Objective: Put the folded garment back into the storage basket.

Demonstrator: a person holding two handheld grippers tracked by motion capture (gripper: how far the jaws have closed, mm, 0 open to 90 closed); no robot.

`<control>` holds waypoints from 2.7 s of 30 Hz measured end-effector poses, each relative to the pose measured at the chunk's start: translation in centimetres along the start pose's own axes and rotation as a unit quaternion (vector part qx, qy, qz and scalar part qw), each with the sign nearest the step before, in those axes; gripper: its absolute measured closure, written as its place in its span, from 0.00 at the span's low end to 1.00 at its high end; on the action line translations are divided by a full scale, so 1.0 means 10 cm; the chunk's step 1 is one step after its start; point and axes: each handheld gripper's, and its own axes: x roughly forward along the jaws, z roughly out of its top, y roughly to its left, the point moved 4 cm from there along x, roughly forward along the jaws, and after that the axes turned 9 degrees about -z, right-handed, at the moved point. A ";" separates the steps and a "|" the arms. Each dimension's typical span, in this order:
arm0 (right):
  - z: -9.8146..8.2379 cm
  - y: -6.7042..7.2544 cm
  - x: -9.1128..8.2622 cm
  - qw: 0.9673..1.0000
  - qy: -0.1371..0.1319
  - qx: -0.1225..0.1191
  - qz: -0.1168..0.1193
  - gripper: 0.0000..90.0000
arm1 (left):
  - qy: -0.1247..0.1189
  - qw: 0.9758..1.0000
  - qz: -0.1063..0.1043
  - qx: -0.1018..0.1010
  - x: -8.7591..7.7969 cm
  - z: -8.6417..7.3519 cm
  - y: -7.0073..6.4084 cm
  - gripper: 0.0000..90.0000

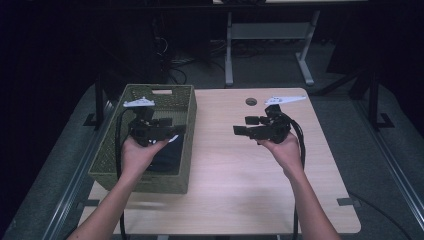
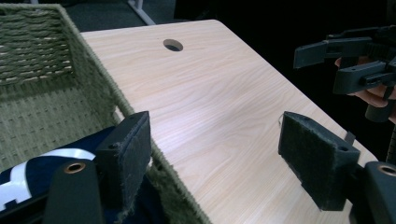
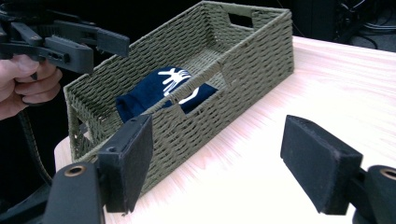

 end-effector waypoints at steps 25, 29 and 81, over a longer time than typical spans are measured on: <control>-0.28 -0.33 -0.40 1.000 0.002 0.019 -0.023 0.19 | 0.020 0.999 -0.014 0.025 0.45 0.00 -0.39 0.25; -0.31 -0.36 -0.45 0.999 0.002 0.020 -0.025 0.19 | 0.025 0.999 -0.021 0.026 0.54 -0.01 -0.44 0.25; -1.38 -0.84 -1.16 0.990 0.033 0.048 -0.129 0.16 | 0.069 0.992 -0.101 0.037 1.34 -0.73 -1.08 0.18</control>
